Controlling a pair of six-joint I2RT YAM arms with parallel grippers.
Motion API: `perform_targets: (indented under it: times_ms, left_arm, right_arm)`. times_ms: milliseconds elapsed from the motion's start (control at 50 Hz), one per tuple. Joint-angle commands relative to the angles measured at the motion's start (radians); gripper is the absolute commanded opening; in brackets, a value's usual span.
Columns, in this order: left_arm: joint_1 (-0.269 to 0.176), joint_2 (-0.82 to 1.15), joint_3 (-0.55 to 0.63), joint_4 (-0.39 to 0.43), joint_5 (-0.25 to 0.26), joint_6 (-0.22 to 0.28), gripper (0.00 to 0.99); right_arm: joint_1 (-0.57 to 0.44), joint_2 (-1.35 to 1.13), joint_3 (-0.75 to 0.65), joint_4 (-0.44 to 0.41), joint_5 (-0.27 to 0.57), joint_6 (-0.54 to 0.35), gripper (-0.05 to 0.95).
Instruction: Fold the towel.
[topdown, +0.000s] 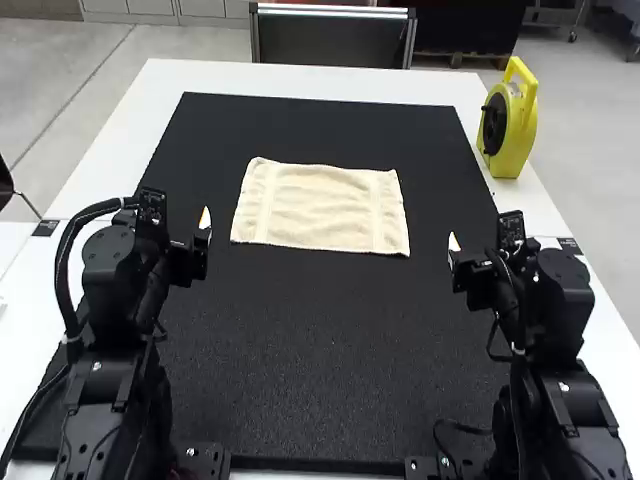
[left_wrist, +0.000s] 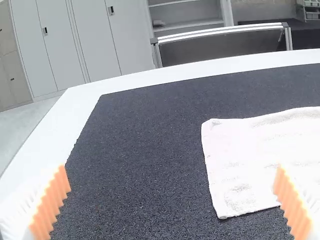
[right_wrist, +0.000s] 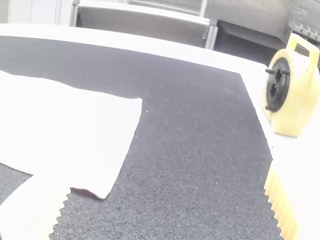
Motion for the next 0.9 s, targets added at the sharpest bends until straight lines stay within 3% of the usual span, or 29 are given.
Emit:
perform_targets:
  times_ms: [0,160,260,320,420,500,580,700,880]
  left_arm:
    - [0.004,-0.001,-0.004,0.009,0.013,0.013,0.959]
    - [0.001,-0.001,-0.006,0.042,0.013,0.025,0.957]
    - [0.004,-0.001,-0.006,0.122,0.013,0.117,0.954]
    - [0.002,-0.001,-0.004,0.170,0.008,0.132,0.938]
    - [-0.001,-0.001,-0.004,0.243,-0.046,0.154,0.902]
    - [-0.001,-0.001,-0.006,0.277,-0.067,0.146,0.902]
    - [0.002,-0.001,-0.004,0.323,-0.089,0.072,0.907]
    - [0.004,-0.001,-0.004,0.306,-0.087,0.051,0.916]
    - [0.004,-0.001,0.002,0.334,-0.033,0.028,0.916]
  right_arm:
    - [0.005,-0.005,-0.007,-0.007,-0.049,-0.011,0.91]
    - [0.005,-0.005,-0.006,0.047,-0.049,-0.020,0.91]
    - [0.005,-0.003,-0.006,0.079,-0.031,-0.016,0.91]
    - [0.004,-0.003,-0.007,0.125,-0.012,-0.001,0.91]
    - [0.000,-0.005,-0.006,0.194,0.035,0.006,0.90]
    - [-0.007,-0.005,-0.006,0.243,0.055,-0.019,0.90]
    - [-0.024,-0.003,-0.006,0.257,0.055,-0.039,0.90]
    - [-0.082,-0.003,-0.006,0.253,0.041,-0.039,0.90]
    - [-0.210,-0.003,-0.003,0.308,-0.114,0.036,0.90]
